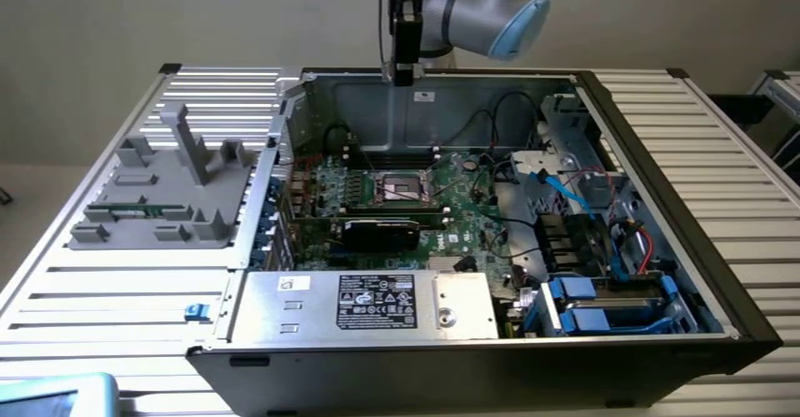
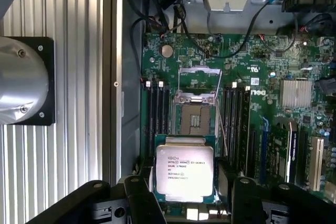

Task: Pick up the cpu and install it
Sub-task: 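Place the cpu into insertion slot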

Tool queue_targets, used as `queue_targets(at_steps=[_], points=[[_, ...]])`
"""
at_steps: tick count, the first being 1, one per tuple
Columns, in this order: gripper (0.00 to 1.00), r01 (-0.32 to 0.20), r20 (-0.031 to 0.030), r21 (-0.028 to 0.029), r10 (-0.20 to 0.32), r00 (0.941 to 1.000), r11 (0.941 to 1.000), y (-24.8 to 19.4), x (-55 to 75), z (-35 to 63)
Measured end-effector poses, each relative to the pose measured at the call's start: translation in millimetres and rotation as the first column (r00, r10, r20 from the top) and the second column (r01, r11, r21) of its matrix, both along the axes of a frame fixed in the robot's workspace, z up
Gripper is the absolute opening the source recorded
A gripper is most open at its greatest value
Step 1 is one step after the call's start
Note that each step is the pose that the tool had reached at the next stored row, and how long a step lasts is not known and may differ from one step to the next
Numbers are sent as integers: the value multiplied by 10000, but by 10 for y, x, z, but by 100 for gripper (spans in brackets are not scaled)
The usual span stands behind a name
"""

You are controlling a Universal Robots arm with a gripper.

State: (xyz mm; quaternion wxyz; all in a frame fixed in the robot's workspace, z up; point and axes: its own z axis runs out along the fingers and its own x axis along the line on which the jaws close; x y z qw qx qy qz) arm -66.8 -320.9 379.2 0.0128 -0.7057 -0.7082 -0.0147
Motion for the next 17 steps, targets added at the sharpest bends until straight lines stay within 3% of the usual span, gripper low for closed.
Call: queue_targets(at_steps=[6,10,17], points=[[56,37,1,1,-37,10000,10000,0,0,0],[56,275,4,61,-275,9996,9996,0,-1,-11],[56,308,2,62,-308,9995,9995,0,-10,-111]])
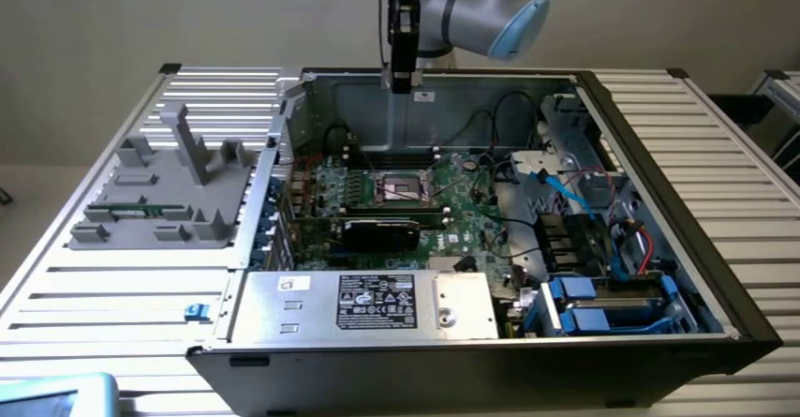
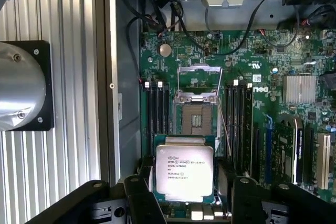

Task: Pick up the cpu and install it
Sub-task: 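Place the cpu into insertion slot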

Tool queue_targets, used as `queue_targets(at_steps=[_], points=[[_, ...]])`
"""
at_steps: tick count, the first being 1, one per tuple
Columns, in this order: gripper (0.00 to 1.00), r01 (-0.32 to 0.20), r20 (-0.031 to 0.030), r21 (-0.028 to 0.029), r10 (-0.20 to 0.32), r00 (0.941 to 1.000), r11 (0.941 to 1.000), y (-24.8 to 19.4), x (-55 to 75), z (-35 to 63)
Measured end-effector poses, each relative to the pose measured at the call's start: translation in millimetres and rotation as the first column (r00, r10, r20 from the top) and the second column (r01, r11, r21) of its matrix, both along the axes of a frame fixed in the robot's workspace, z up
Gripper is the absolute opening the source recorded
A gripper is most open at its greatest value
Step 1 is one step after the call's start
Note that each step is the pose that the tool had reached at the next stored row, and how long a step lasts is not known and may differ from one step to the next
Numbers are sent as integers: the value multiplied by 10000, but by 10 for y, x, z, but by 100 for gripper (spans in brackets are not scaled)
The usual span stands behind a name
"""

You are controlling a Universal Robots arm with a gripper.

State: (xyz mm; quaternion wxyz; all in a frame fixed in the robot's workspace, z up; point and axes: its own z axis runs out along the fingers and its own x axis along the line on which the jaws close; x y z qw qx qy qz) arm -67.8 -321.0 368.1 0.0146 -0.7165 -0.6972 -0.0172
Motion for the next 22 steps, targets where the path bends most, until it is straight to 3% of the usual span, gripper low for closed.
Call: queue_targets(at_steps=[15,22], points=[[56,1,0,0,-1,10000,10000,-2,-1,-231],[56,0,0,0,0,10000,10000,-32,0,-301]])
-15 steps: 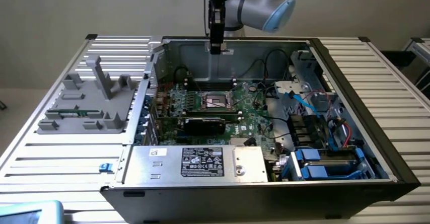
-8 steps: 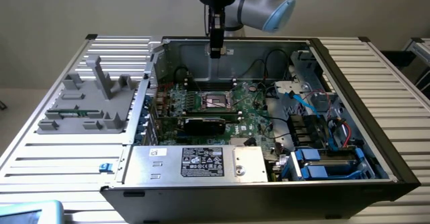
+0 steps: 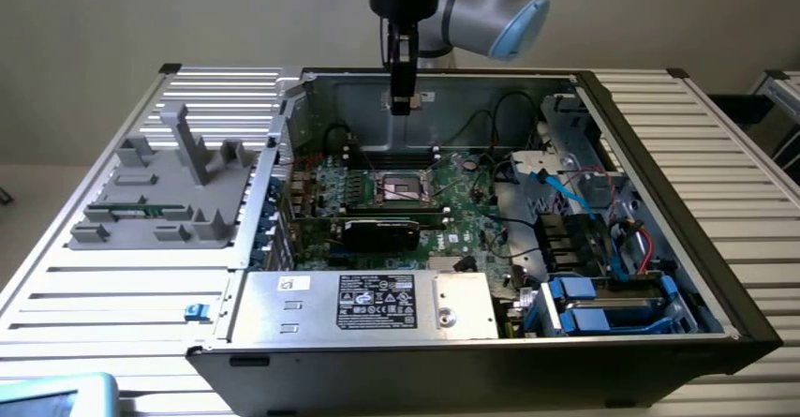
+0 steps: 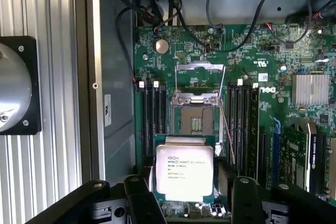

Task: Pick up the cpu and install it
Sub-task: 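Place the cpu into insertion slot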

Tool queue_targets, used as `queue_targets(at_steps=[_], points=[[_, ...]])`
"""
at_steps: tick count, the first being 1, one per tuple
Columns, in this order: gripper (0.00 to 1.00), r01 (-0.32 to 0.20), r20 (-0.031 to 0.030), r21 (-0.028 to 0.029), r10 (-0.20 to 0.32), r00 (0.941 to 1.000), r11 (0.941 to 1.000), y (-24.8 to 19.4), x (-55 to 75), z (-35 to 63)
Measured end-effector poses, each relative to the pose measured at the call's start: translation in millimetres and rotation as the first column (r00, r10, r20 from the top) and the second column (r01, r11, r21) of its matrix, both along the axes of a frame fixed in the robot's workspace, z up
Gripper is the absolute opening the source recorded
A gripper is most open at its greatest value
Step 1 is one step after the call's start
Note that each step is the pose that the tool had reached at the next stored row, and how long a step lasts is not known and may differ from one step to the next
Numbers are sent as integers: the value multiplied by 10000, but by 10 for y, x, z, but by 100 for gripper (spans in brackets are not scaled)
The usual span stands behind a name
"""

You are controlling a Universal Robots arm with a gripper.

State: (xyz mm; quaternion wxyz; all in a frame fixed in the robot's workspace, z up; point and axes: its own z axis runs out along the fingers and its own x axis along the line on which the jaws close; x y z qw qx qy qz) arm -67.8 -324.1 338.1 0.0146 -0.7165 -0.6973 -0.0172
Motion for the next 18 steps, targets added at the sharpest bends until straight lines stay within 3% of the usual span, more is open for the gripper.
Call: queue_targets(at_steps=[7,18], points=[[56,0,-2,0,0,10000,10000,-42,0,-81],[56,0,-20,-1,0,10000,10000,-56,1,-277]])
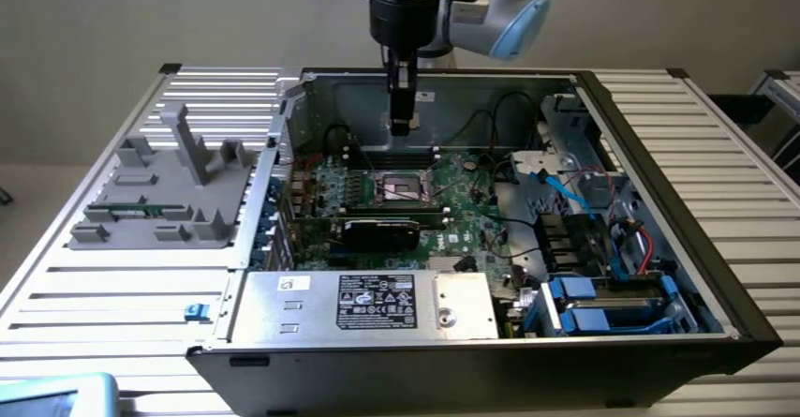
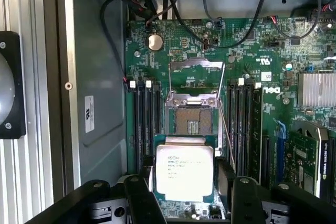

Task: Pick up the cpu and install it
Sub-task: 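Place the cpu into insertion slot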

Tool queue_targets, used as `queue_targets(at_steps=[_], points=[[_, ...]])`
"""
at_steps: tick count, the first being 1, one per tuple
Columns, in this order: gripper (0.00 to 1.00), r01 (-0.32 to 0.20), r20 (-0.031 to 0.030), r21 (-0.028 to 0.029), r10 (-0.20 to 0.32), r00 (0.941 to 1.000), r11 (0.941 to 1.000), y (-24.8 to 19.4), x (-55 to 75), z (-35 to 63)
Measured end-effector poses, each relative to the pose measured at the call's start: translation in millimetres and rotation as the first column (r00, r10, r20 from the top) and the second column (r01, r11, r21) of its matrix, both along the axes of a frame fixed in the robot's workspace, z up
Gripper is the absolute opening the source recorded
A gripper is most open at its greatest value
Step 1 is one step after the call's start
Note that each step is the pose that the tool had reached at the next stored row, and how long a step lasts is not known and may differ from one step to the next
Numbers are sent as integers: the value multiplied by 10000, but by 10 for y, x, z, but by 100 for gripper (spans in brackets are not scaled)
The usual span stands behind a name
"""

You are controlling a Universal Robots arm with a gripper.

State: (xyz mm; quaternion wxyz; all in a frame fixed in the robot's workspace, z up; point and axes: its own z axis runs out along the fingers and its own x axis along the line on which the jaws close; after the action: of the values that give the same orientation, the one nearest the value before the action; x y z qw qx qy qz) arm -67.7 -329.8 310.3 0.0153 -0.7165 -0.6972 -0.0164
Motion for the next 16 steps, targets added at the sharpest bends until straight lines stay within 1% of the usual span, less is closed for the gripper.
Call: queue_targets(at_steps=[7,16], points=[[56,0,-2,1,0,10000,10000,-3,0,-105],[56,0,-2,1,0,10000,10000,-51,0,-257]])
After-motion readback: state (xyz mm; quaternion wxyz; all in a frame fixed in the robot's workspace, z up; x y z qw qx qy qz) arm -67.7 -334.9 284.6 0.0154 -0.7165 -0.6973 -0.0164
